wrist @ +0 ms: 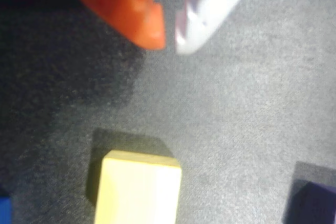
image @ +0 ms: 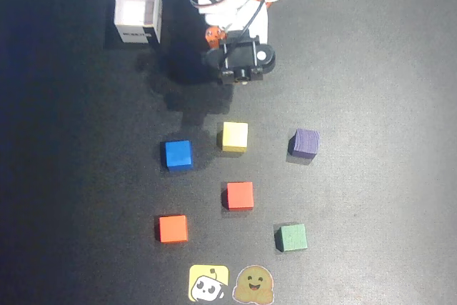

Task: Put the yellow cube on top of the green cube.

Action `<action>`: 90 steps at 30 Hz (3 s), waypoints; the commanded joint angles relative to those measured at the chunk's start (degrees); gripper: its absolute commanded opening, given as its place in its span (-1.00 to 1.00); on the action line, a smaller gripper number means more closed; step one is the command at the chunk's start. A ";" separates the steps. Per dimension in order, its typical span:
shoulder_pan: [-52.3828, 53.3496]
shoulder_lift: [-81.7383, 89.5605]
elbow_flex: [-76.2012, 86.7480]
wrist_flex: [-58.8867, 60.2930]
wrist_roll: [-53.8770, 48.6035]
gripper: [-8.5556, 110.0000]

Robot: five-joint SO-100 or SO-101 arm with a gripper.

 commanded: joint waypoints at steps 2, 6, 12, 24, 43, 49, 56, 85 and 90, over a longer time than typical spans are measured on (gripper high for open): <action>0.26 0.44 -0.35 0.09 0.44 -0.85; 0.26 0.44 -0.35 0.09 0.44 -0.85; 0.26 0.44 -0.35 0.09 0.44 -0.85; -0.35 0.44 -0.35 0.09 -0.09 -0.85; -0.35 0.44 -1.41 -0.35 0.18 -0.80; -0.79 0.00 -2.72 -0.79 0.88 -0.66; -1.93 -14.06 -10.90 -2.20 3.16 -0.60; -4.92 -67.06 -36.47 -16.26 8.44 -0.48; -5.01 -70.66 -36.47 -18.46 8.35 -0.48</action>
